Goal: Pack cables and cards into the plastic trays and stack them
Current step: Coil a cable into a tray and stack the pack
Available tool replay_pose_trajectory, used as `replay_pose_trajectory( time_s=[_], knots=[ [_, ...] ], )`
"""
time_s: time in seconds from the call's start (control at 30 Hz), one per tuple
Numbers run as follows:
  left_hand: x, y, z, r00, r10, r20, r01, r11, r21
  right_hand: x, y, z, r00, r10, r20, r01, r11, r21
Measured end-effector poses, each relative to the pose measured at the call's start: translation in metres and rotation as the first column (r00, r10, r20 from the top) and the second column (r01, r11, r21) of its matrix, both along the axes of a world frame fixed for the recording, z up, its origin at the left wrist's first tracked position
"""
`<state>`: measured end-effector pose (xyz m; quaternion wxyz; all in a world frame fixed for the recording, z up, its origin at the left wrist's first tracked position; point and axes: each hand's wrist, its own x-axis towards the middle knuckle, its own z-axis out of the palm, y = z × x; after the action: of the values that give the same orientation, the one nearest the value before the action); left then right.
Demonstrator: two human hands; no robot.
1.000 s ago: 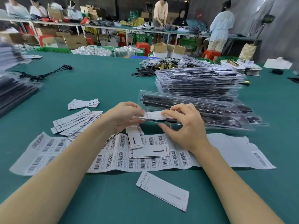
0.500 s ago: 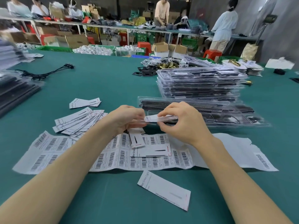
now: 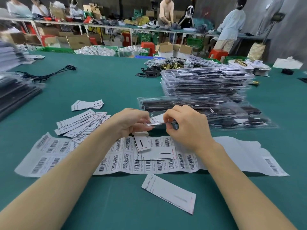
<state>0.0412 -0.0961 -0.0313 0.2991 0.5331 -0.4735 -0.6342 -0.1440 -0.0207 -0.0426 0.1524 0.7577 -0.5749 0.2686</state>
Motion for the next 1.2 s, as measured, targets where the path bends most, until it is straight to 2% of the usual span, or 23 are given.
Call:
replay_pose_trajectory(
  time_s=[0.17, 0.37, 0.6, 0.73, 0.83, 0.93, 1.03, 1.2],
  knots=[
    [0.001, -0.003, -0.002, 0.999, 0.01, 0.042, -0.009, 1.0, -0.026, -0.009, -0.001, -0.005, 0.976, 0.196, 0.09, -0.202, 0.978, 0.06],
    [0.001, -0.003, -0.002, 0.996, 0.03, 0.087, -0.02, 0.994, -0.112, -0.009, -0.001, -0.009, 0.955, 0.248, 0.166, -0.257, 0.966, 0.039],
    [0.003, -0.006, -0.003, 0.991, 0.076, 0.109, -0.056, 0.982, -0.178, -0.008, -0.002, -0.012, 0.97, 0.211, 0.12, -0.213, 0.977, 0.007],
    [0.008, -0.007, 0.003, 0.992, 0.005, 0.13, 0.023, 0.977, -0.214, -0.025, -0.004, -0.01, 0.988, 0.086, 0.13, -0.085, 0.996, -0.011],
    [0.014, -0.009, 0.01, 0.994, -0.019, 0.109, 0.044, 0.971, -0.236, -0.037, -0.004, -0.01, 0.981, 0.019, 0.194, -0.022, 1.0, 0.013],
    [0.017, -0.009, 0.011, 0.995, -0.024, 0.096, 0.043, 0.979, -0.202, -0.04, -0.003, -0.013, 0.961, 0.025, 0.275, -0.037, 0.999, 0.039],
    [0.019, -0.011, 0.007, 0.996, 0.018, 0.093, 0.0, 0.981, -0.192, -0.036, -0.002, -0.016, 0.957, 0.063, 0.282, -0.077, 0.996, 0.039],
    [0.022, -0.016, -0.003, 0.965, 0.153, 0.215, -0.078, 0.944, -0.322, -0.028, 0.0, -0.014, 0.968, 0.131, 0.213, -0.129, 0.991, -0.02]
  ],
)
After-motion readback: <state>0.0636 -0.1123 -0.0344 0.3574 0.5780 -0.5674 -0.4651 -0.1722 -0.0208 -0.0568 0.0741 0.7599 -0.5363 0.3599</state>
